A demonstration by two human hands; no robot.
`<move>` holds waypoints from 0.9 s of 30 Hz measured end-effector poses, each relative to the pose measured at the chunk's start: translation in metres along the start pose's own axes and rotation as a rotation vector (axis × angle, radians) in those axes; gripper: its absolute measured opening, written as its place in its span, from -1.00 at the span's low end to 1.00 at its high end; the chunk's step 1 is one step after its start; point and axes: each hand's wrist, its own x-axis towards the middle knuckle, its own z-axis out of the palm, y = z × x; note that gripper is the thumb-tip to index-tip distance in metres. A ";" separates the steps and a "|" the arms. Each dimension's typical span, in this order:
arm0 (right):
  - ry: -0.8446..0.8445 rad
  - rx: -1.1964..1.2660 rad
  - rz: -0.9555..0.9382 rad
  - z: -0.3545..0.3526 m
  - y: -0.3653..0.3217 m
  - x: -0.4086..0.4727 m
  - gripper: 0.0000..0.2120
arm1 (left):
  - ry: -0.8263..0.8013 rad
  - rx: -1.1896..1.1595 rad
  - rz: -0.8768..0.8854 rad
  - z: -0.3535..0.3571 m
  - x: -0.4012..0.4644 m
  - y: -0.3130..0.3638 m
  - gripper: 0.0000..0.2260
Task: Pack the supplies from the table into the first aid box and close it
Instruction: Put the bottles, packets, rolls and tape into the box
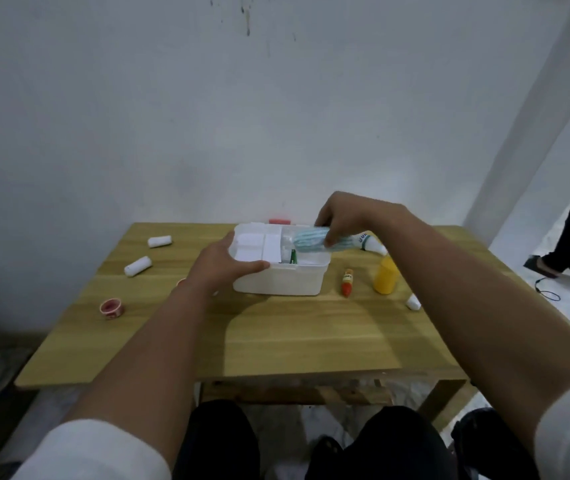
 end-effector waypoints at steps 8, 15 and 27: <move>-0.169 -0.067 0.002 0.012 -0.032 0.019 -0.61 | -0.016 0.052 -0.017 0.004 0.008 -0.008 -0.04; -0.228 -0.111 0.014 0.012 -0.040 0.025 -0.60 | -0.019 0.081 -0.010 0.004 0.012 -0.010 -0.01; -0.177 0.155 0.025 0.060 -0.034 0.042 -0.79 | -0.022 0.097 0.005 0.004 0.012 -0.012 0.00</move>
